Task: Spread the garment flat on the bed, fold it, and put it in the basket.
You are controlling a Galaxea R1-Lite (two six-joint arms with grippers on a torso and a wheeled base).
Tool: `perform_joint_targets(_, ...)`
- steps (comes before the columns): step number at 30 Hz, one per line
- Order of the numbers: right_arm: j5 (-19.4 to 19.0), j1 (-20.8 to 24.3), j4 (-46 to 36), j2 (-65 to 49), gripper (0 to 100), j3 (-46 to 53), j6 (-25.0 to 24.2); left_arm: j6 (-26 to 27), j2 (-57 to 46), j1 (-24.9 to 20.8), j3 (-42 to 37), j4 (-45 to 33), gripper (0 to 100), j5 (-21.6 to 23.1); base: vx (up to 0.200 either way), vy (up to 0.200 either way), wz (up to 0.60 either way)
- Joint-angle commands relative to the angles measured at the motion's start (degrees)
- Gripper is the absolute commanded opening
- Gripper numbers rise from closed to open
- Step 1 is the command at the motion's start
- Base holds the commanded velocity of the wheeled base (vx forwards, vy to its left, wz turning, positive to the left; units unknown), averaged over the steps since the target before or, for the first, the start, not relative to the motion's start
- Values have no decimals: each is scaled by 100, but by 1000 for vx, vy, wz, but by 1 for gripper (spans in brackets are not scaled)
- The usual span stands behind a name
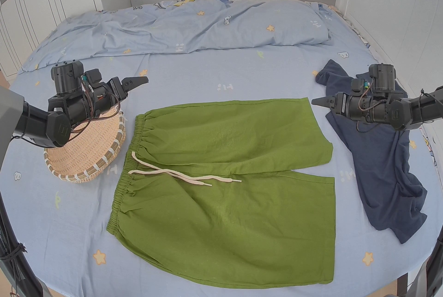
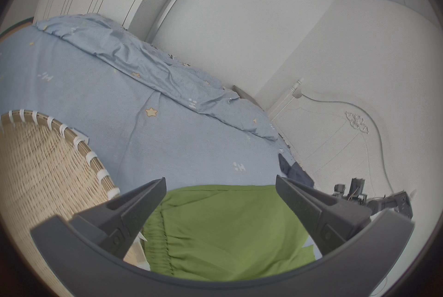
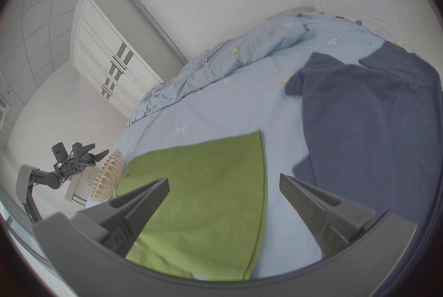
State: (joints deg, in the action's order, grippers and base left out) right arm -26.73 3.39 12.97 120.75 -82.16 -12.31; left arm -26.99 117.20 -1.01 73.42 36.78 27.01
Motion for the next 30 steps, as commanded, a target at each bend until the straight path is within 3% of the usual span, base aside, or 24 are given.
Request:
perform_joint_targets(1, -34, -22, 48, -1458, 100, 1818, -131, -641, -1217, -154, -1339, -13, 100, 41, 0, 0, 0)
perform_joint_targets(4, -60, -49, 39, -1853, 100, 2416, -175, -729, -1577, -145, -2087, -4, 100, 76, 0, 0, 0)
perform_joint_targets(5, -104, -31, 48, -2170, 100, 2952, -219, -790, -1832, -110, -2790, 14, 100, 93, 0, 0, 0)
perform_joint_targets(12, -122, 21, 39, -2908, 100, 4191, -237, -1142, -2404, -31, -4372, 66, 100, 102, 0, 0, 0)
perform_joint_targets(17, -508, 57, 39, -3778, 100, 5448, -307, -1151, -2817, -4, -5655, 180, 100, 331, 0, 0, 0)
perform_joint_targets(21, -640, 118, 48, -4042, 100, 5879, -342, -1133, -2940, 92, -6121, 330, 100, 674, 0, 0, 0)
perform_joint_targets(22, -649, 250, 48, -4138, 100, 6054, -333, -1115, -3089, 295, -6376, 602, 100, 1016, 0, 0, 0)
perform_joint_targets(24, -640, 391, 39, -4165, 100, 6125, -342, -1142, -3247, 435, -6507, 778, 100, 1236, 0, 0, 0)
perform_joint_targets(30, -649, 698, 39, -4472, 100, 6265, -377, -1028, -3546, 453, -7114, 831, 100, 1368, 0, 0, 0)
